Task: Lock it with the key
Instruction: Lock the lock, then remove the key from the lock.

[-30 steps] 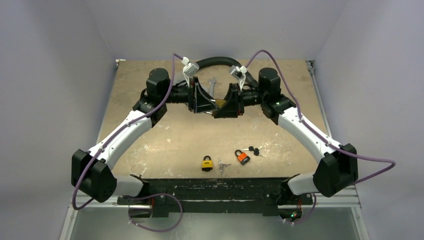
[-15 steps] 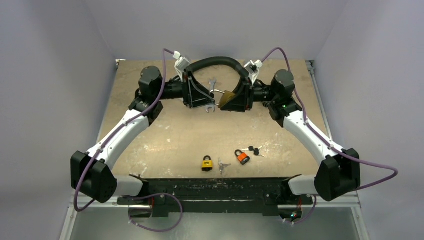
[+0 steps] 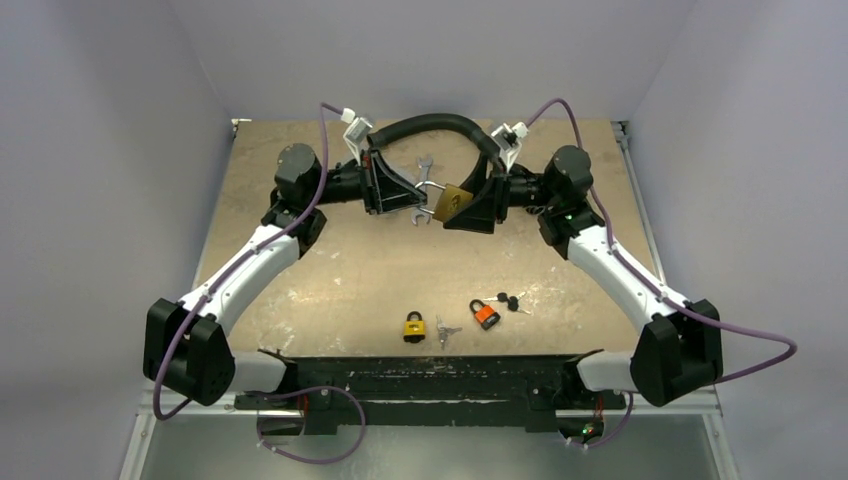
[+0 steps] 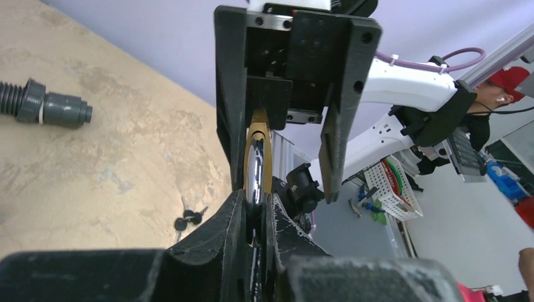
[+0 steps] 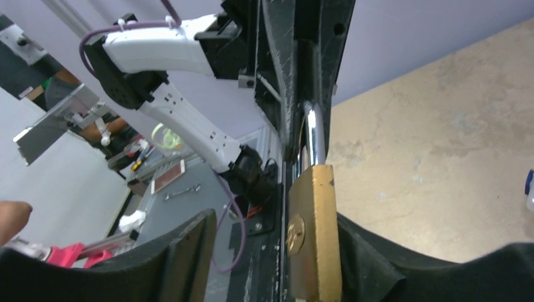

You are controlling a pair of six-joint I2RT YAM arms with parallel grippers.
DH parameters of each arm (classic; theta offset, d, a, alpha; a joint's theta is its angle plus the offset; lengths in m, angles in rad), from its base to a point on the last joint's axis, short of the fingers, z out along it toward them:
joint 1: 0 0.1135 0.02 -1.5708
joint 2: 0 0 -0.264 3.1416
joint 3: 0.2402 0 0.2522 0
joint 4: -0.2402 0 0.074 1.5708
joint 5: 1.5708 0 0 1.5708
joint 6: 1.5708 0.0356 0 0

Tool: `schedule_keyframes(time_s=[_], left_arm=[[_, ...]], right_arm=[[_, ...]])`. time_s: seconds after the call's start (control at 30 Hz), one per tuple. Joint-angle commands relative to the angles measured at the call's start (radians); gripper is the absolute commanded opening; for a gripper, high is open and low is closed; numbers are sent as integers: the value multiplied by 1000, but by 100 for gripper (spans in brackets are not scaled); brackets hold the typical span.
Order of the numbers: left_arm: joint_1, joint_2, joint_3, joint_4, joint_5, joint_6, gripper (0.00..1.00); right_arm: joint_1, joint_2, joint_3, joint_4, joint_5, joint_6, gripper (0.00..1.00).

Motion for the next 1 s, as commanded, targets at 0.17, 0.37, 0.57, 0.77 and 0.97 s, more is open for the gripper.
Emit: schedule_keyframes(time_s=[0.17, 0.37, 0.57, 0.77, 0.97], left_arm=[[60, -46, 49, -57, 40, 56, 0], [59, -44, 48, -60, 69, 61, 0], [60, -46, 49, -41, 81, 44, 0], [60, -44, 54, -32, 96, 33, 0], [59, -38, 52, -31, 98, 39, 0]], right_arm=[[-72, -76, 105, -396, -15, -382, 68], [-88, -76, 125, -516, -24, -474, 52], [-87, -53, 137, -605, -27, -548, 43], [-87, -36, 157, -717, -38, -642, 44], [-87, -36, 163, -730, -45, -645, 45]])
